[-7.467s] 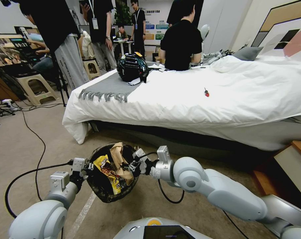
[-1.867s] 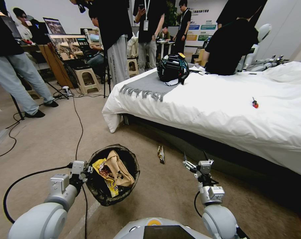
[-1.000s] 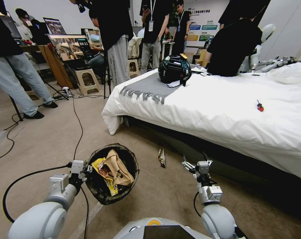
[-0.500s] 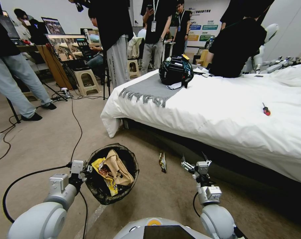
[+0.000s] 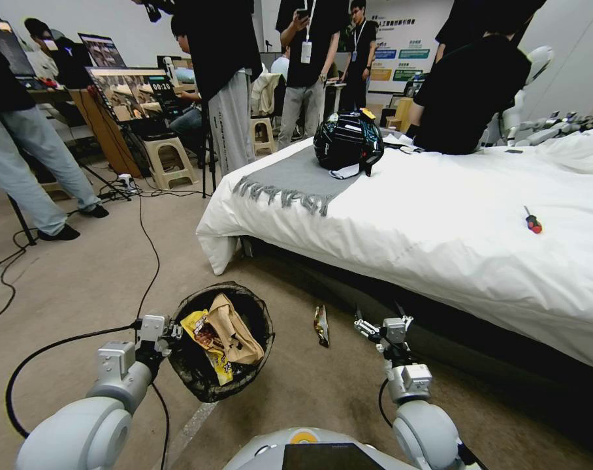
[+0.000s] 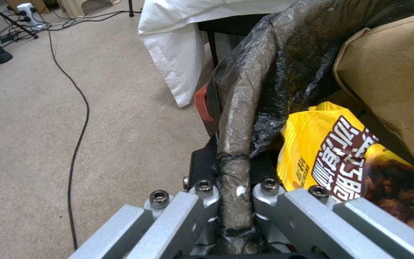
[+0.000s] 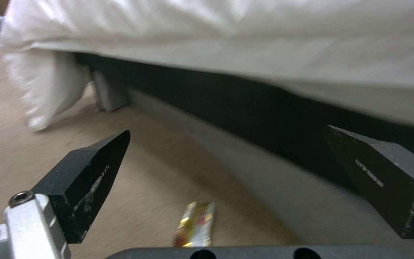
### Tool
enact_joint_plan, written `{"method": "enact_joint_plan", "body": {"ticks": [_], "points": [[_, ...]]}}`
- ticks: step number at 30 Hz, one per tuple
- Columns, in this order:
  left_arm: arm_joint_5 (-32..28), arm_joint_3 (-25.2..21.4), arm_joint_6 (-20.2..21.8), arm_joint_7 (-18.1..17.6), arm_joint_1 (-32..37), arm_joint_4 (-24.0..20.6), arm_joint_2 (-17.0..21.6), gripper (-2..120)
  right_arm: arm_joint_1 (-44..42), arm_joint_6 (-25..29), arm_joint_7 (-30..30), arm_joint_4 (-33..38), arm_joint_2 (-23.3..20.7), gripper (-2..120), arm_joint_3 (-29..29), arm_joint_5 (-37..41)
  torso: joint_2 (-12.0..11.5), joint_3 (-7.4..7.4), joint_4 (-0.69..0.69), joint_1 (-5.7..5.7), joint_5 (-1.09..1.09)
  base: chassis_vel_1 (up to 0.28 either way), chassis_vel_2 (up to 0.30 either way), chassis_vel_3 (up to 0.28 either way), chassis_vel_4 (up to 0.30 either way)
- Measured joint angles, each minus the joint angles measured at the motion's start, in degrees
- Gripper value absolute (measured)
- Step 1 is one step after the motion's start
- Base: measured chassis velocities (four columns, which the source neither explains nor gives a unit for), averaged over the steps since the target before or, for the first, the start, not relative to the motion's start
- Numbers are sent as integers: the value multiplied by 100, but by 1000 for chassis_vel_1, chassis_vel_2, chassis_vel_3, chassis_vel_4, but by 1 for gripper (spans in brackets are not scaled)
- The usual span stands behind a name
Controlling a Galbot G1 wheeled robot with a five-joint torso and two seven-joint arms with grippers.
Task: Pick up the trash bin, then pick up the garbage from the floor and place it into the trash bin.
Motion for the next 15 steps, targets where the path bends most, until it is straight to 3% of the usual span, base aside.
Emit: {"method": "enact_joint_plan", "body": {"ticks": [7,15], "points": [[-34,-41,13,-6,13,-3,14,1,884,-390,181,-596,-428,100,-636,1144,0,0,0,0,1,0,0,0,0],[-70,-77,19,-9,-4,-6,51,1,1590,-667,-69,-1241,-635,100,-908,1709,0,0,-2,0,0,0,0,0,0]]}}
